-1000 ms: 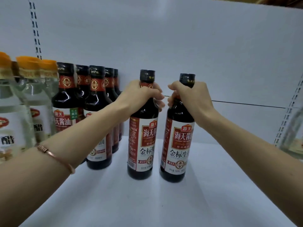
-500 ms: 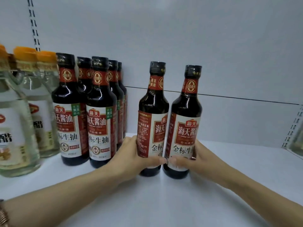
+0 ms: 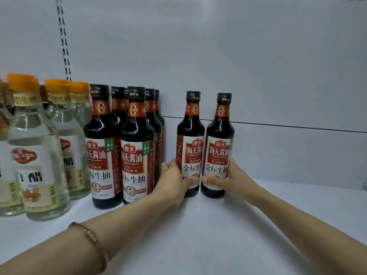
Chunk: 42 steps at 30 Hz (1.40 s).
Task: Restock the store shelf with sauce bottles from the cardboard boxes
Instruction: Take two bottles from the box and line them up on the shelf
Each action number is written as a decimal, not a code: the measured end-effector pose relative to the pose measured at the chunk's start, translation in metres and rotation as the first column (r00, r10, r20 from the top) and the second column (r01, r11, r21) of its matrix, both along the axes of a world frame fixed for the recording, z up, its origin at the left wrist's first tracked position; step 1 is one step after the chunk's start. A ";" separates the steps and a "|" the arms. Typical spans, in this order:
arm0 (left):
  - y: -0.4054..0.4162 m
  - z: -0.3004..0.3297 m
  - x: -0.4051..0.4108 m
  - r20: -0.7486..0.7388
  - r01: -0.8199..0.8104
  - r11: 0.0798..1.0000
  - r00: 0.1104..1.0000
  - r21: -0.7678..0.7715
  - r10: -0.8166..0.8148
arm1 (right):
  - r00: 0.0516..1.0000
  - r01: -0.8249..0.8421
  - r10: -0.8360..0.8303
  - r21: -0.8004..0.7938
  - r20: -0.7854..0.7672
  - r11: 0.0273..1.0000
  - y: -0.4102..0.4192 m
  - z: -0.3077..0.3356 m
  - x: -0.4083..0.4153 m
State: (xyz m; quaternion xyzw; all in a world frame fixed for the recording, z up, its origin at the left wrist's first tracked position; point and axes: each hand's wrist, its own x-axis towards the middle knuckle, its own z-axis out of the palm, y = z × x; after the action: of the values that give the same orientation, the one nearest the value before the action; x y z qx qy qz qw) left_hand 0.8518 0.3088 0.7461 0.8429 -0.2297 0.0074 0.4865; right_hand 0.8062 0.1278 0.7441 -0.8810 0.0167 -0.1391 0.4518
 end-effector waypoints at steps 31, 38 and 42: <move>-0.031 -0.018 0.034 0.065 -0.216 0.975 0.974 -0.041 0.218 | 0.995 0.101 -0.101 -0.176 0.012 0.979 0.001 -0.012 0.042; -0.030 -0.017 0.046 0.030 -0.169 0.986 0.985 0.000 0.169 | 0.999 0.050 -0.053 -0.220 -0.005 0.974 -0.004 -0.008 0.043; -0.031 -0.016 0.052 0.005 -0.160 0.987 0.987 -0.024 0.160 | 0.999 0.054 -0.053 -0.223 0.009 0.973 -0.006 -0.008 0.043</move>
State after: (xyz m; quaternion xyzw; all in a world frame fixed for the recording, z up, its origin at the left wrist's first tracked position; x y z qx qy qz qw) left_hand 0.9033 0.2779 0.7296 0.8528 -0.1627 0.0522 0.4934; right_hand 0.8491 0.1218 0.7357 -0.9252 0.0239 -0.1537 0.3462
